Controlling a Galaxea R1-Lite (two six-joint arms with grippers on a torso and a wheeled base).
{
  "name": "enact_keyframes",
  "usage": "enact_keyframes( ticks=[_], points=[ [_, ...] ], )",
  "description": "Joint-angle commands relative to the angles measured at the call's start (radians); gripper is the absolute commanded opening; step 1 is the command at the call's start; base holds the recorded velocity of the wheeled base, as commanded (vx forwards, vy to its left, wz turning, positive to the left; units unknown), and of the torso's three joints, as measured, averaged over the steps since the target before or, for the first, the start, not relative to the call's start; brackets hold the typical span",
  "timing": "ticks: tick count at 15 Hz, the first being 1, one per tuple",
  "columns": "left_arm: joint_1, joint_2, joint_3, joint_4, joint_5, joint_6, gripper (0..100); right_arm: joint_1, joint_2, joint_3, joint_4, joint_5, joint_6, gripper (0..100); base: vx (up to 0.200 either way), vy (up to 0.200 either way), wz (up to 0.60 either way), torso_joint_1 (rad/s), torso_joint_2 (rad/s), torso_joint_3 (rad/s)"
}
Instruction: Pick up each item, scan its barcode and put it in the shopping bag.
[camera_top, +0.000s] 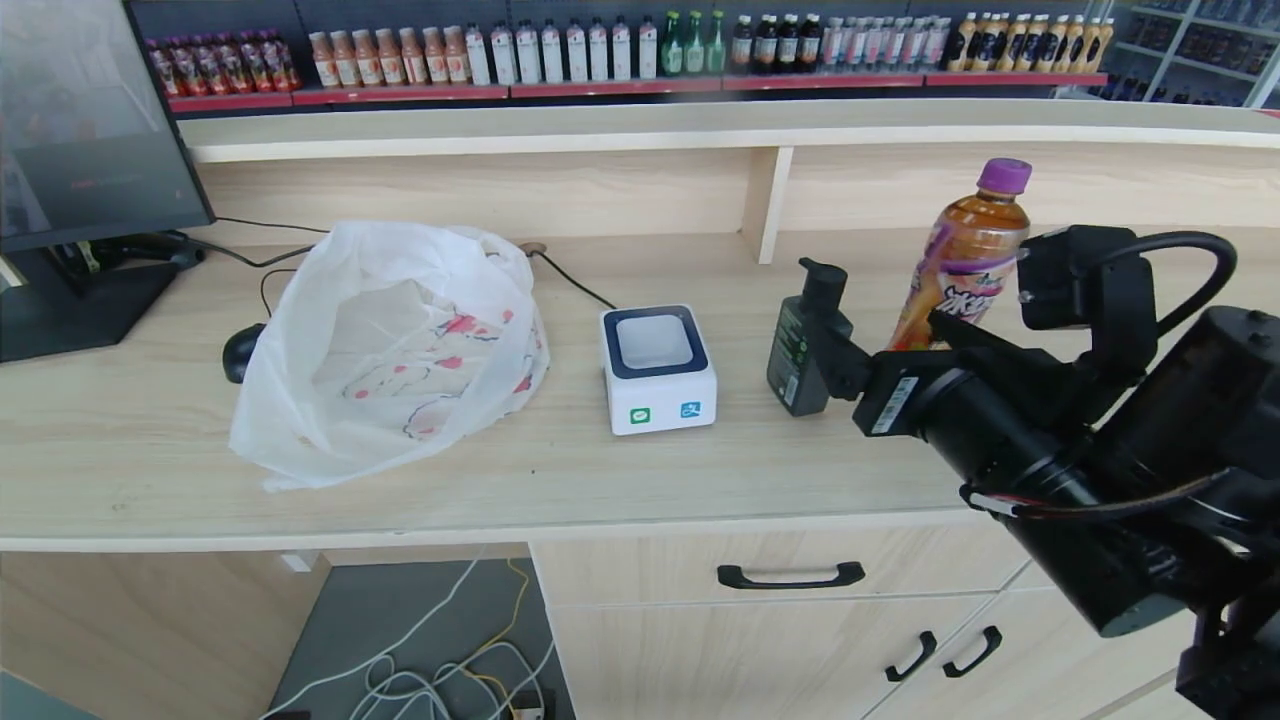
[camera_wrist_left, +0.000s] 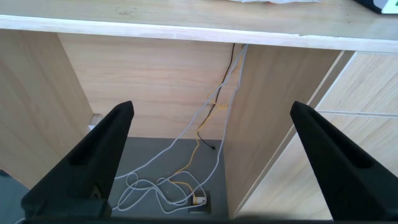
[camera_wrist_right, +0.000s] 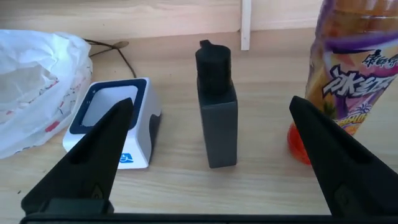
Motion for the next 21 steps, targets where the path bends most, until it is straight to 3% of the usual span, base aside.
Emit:
enact_keyframes(
  ticks=[1, 4, 11, 21],
  points=[
    [0.0, 0.0, 0.0, 0.0, 0.0, 0.0, 100, -0.001, 0.082, 0.01, -0.035, 0.003, -0.016, 100, 0.0, 0.0, 0.0, 0.0, 0.0, 0.0],
    [0.0, 0.0, 0.0, 0.0, 0.0, 0.0, 100, -0.038, 0.093, 0.028, -0.044, 0.052, -0.015, 100, 0.0, 0.0, 0.0, 0.0, 0.0, 0.0],
    [0.0, 0.0, 0.0, 0.001, 0.0, 0.0, 100, -0.061, 0.237, 0.054, -0.308, 0.161, -0.047, 100, 0.0, 0.0, 0.0, 0.0, 0.0, 0.0],
    [0.0, 0.0, 0.0, 0.0, 0.0, 0.0, 100, -0.168, 0.312, 0.011, -0.33, 0.255, -0.059, 100, 0.0, 0.0, 0.0, 0.0, 0.0, 0.0]
  ],
)
